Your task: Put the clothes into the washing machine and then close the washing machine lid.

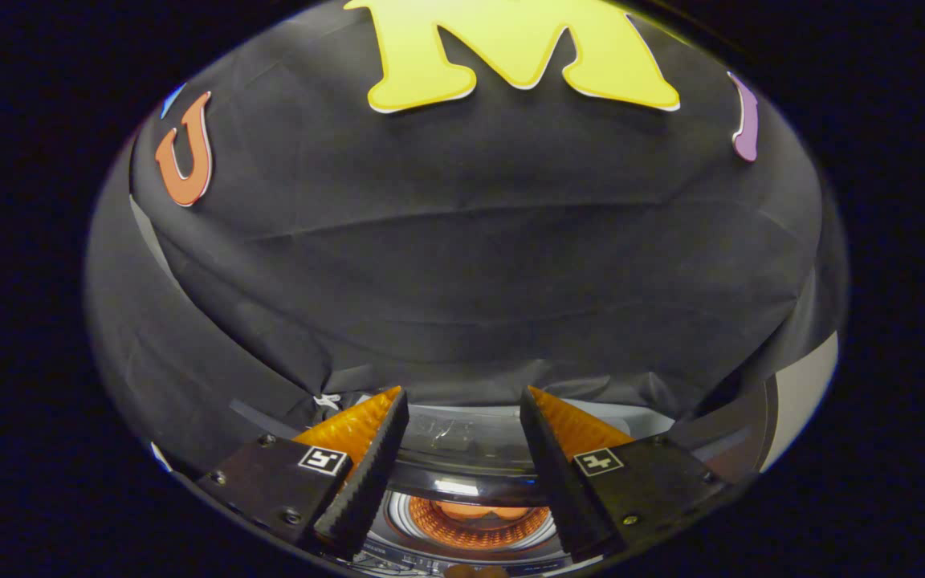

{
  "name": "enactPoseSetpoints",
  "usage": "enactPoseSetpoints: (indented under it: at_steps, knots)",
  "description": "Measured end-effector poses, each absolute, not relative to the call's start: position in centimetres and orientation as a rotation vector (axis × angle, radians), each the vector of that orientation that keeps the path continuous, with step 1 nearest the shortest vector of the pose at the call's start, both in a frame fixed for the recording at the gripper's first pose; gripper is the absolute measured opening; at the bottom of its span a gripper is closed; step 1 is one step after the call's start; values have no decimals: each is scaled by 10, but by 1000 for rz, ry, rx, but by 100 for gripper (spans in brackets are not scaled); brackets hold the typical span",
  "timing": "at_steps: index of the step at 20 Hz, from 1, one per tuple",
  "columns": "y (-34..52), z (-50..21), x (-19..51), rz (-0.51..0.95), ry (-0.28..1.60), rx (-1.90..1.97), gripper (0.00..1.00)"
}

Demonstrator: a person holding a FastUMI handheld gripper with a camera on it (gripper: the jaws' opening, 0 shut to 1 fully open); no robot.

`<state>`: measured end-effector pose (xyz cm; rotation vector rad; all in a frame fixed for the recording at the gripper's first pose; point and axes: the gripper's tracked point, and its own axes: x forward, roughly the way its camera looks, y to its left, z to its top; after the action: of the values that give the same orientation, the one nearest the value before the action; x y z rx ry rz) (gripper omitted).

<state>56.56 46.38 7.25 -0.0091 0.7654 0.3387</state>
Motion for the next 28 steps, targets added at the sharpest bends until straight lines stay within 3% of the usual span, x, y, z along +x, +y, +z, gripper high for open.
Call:
enactPoseSetpoints:
  at_steps: [28]
  knots:
    - [452, 59, 504, 336, 716, -9, 88]
